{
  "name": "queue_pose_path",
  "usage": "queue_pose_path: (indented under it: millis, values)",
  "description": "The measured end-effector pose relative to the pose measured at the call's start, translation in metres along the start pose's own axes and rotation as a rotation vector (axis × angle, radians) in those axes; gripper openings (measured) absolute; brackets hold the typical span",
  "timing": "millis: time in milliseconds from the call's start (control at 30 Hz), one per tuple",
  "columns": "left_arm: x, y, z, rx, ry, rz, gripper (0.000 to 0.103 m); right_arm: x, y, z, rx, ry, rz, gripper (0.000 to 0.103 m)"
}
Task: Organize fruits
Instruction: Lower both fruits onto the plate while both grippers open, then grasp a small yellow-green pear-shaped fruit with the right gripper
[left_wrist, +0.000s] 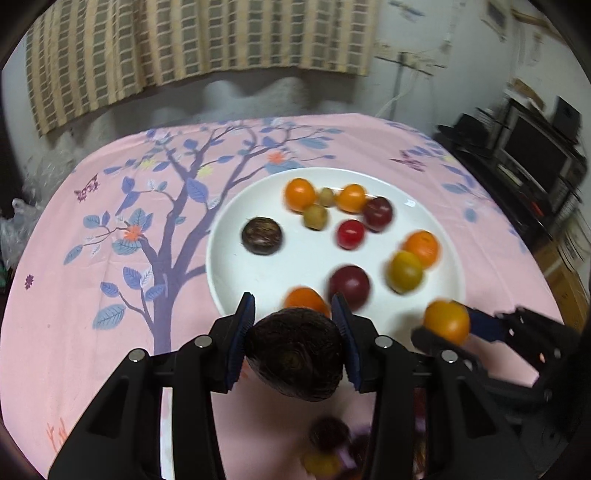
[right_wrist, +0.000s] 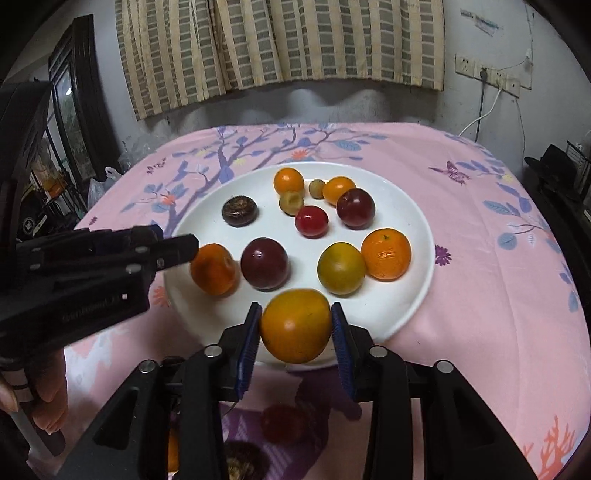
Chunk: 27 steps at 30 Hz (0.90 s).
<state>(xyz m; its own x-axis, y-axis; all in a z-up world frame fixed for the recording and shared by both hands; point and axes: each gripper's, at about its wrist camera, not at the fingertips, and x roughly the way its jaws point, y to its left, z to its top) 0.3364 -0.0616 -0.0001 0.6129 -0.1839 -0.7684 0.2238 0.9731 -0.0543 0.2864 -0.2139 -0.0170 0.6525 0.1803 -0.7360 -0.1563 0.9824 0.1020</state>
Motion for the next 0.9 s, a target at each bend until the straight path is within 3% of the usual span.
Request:
queue_pose_path:
  millis: [33, 100, 367, 500, 900]
  values:
    - [0.003, 0.003, 0.002, -0.016, -0.005, 0.009, 0.055, 0.001, -0.002, 0.0, 0.014, -0.01, -0.01, 0.056]
    - [0.003, 0.009, 0.002, -0.045, -0.021, 0.013, 0.062, -0.002, -0.007, -0.002, 0.036, -0.031, 0.006, 0.056]
    - [-0.03, 0.006, -0.027, -0.013, -0.048, 0.003, 0.07, -0.029, -0.012, -0.038, 0.024, 0.002, 0.026, 0.056]
    - [-0.057, 0.0, -0.059, -0.004, -0.046, -0.03, 0.072, -0.048, -0.008, -0.063, -0.013, 0.026, 0.025, 0.056]
    - [-0.095, -0.003, -0.147, 0.01, 0.014, -0.027, 0.076, -0.079, 0.014, -0.123, -0.061, 0.066, 0.048, 0.055]
